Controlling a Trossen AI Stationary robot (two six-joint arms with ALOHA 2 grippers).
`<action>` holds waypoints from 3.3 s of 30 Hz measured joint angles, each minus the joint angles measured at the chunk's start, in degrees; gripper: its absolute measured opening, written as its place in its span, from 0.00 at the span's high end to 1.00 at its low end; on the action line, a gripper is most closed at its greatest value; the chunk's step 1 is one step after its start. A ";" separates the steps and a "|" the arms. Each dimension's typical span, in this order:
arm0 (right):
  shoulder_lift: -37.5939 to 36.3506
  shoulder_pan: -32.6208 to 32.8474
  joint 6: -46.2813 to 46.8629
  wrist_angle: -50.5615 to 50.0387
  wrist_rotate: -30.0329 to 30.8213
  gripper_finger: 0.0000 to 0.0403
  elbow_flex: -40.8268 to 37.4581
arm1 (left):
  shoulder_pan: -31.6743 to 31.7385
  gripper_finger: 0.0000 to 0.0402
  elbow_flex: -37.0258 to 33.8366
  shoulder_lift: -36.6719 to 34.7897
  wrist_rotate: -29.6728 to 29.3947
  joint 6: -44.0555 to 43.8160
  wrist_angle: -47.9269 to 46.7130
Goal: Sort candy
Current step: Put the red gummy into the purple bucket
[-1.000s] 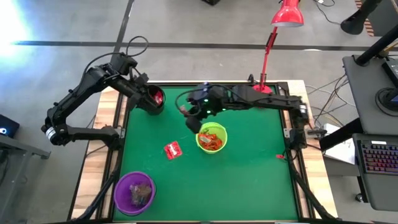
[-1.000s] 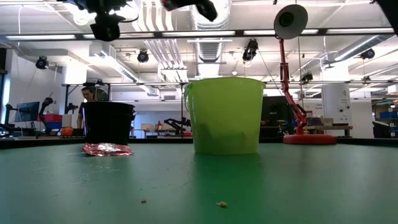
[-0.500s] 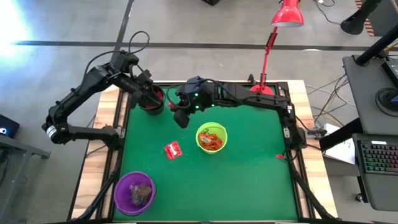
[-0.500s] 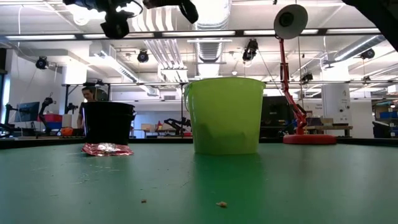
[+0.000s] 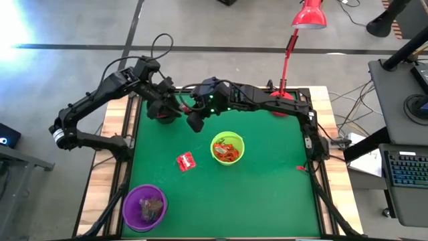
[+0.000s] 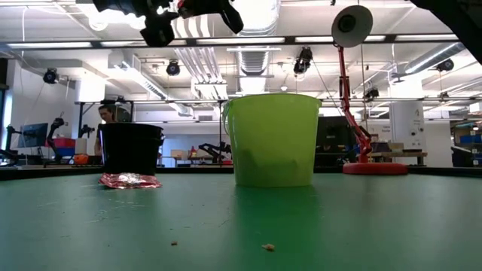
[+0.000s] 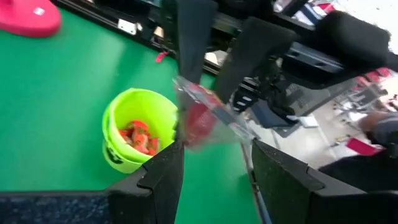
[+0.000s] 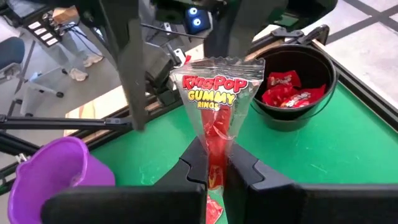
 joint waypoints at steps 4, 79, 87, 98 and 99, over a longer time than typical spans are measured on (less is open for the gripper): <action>0.00 -0.03 -0.01 0.17 -0.02 0.97 -0.04 | -0.54 0.57 0.00 0.85 -4.36 -0.97 2.75; -1.86 0.40 -1.55 -12.68 -6.50 0.66 -0.09 | -39.98 0.99 -13.67 -22.01 -26.89 -27.58 -21.29; -1.88 0.40 -2.10 -12.78 -6.50 0.66 -0.09 | -52.28 0.99 -17.32 -24.13 -28.28 -41.31 -14.92; -1.88 0.40 -2.94 -15.34 -6.48 0.66 -0.09 | -69.08 0.99 -17.64 -19.89 -33.14 -55.83 -10.63; -1.88 0.40 -3.07 -15.33 -6.48 0.66 -0.09 | -70.25 0.99 -17.64 -19.29 -33.34 -56.32 -9.80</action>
